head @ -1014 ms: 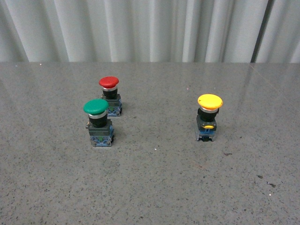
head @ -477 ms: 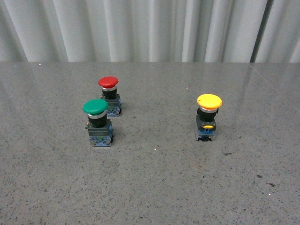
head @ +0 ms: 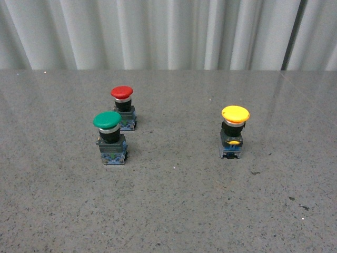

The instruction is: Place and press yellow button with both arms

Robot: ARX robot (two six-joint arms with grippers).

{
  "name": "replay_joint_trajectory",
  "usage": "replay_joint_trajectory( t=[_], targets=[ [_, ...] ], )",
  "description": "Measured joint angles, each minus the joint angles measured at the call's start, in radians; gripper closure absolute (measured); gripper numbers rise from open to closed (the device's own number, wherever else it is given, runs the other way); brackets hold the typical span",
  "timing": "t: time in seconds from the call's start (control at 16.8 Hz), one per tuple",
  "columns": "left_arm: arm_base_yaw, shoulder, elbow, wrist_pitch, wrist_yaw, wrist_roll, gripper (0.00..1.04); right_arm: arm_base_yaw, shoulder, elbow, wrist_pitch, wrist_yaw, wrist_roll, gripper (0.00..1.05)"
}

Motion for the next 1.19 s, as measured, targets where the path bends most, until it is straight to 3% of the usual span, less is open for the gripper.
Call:
replay_joint_trajectory(
  t=[0.3, 1.19],
  targets=[
    [0.0, 0.0, 0.0, 0.0, 0.0, 0.0, 0.07, 0.0, 0.0, 0.0, 0.0, 0.0, 0.0, 0.06],
    [0.0, 0.0, 0.0, 0.0, 0.0, 0.0, 0.07, 0.0, 0.0, 0.0, 0.0, 0.0, 0.0, 0.07]
  ],
)
